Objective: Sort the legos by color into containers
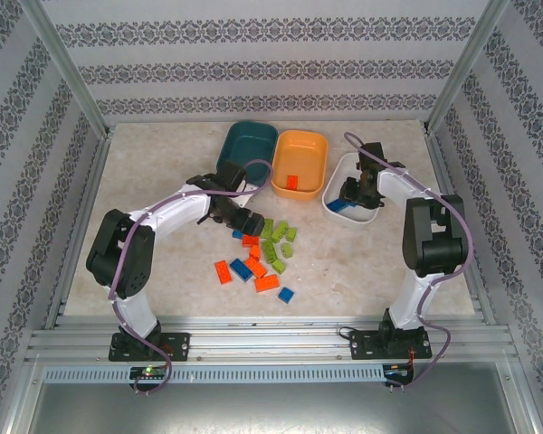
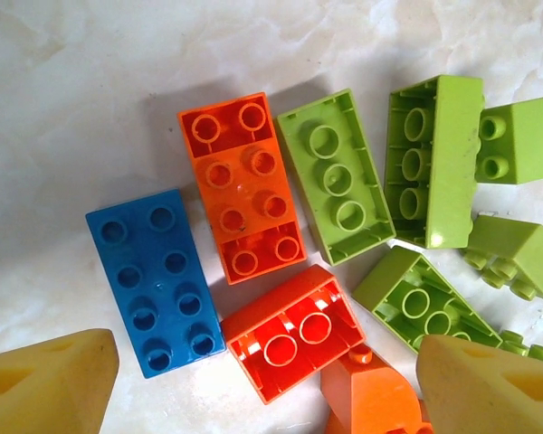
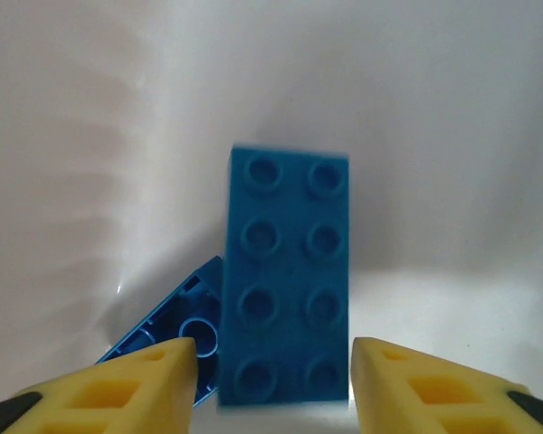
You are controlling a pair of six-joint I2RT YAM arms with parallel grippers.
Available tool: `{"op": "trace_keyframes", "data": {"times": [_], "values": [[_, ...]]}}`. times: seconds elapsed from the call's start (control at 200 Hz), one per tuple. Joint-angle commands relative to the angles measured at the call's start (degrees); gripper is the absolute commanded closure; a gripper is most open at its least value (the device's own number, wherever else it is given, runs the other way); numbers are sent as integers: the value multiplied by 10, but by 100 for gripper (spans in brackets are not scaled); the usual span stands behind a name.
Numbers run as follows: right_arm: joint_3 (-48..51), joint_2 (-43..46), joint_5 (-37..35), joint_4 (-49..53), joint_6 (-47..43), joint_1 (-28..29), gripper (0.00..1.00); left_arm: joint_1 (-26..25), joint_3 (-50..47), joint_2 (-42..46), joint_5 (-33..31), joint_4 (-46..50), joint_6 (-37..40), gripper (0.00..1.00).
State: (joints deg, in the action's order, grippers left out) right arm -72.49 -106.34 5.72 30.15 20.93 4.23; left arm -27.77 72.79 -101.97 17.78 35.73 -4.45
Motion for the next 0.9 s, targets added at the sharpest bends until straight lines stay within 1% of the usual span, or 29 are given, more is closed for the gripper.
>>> {"op": "trace_keyframes", "data": {"times": [0.0,0.075,0.16,0.34,0.445,0.515,0.625,0.704,0.894], "values": [[2,40,7,-4,-9,-4,50,-11,14,-8,16,15,8,18],[18,86,-6,-6,-12,10,50,-15,15,-10,28,12,5,22],[48,141,-14,-4,-14,42,49,-26,16,-10,29,12,4,25],[148,243,18,-20,21,100,49,-62,11,-15,29,-14,-24,26],[203,289,34,-28,44,128,51,-74,28,-38,13,-7,-31,32],[240,325,40,-38,63,138,52,-82,42,-54,-2,5,-29,35],[287,374,47,-40,81,155,54,-94,57,-70,-19,10,-29,37],[307,392,58,-32,87,162,55,-100,68,-79,-24,8,-34,38],[351,426,68,-37,102,167,55,-114,124,-126,-41,30,-33,45]]}}
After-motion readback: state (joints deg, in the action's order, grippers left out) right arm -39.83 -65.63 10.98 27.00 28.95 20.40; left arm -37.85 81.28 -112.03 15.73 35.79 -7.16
